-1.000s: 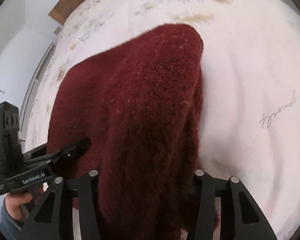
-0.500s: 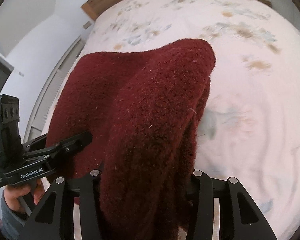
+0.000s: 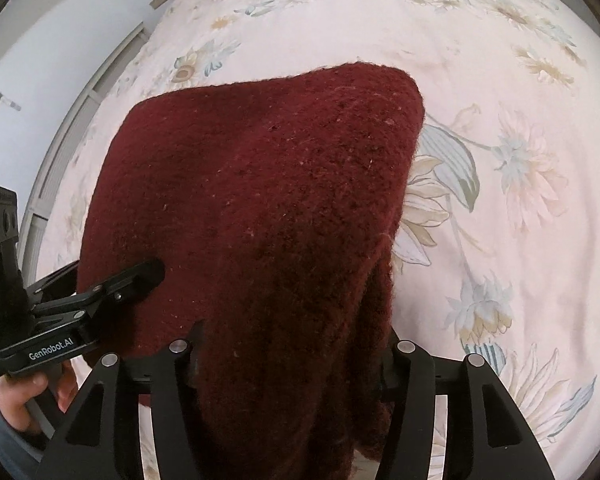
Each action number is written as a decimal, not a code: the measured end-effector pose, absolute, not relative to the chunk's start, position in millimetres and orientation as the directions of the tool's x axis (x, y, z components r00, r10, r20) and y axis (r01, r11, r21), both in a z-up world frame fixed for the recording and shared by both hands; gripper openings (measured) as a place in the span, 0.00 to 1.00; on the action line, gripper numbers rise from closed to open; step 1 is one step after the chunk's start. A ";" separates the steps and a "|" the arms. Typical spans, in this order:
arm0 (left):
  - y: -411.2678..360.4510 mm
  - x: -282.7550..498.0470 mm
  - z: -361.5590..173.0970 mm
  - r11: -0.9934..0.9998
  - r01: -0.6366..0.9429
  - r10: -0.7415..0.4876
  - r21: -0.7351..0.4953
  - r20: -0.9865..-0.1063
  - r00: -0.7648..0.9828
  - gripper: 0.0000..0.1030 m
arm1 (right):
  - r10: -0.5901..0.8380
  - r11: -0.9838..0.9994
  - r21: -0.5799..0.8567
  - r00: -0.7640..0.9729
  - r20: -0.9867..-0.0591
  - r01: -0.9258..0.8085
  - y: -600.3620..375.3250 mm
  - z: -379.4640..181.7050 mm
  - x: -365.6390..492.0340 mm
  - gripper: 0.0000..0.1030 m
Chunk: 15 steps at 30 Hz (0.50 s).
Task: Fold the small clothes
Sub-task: 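Lower the folded bundle onto the bed and open both tools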
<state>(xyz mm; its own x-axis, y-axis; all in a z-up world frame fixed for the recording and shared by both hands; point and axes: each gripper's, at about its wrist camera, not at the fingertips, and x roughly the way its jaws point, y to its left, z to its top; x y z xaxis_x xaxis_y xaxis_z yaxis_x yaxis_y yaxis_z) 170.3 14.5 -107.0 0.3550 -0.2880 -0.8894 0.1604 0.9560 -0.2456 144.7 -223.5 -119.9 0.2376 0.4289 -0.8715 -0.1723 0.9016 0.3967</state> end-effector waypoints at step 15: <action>17.4 190.6 -72.2 0.968 0.087 -0.249 -0.233 -0.890 0.383 0.76 | 0.307 0.949 0.244 0.407 -0.860 -0.201 -226.9 -71.2 163.7 0.85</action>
<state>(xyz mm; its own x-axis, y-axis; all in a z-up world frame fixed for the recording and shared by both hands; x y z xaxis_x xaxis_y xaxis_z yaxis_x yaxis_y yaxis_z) 190.6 17.4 -72.2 0.3828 -0.2490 -0.8896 0.0874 0.9684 -0.2335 163.7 -226.9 -71.2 0.4071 0.3075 -0.8601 -0.2010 0.9487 0.2440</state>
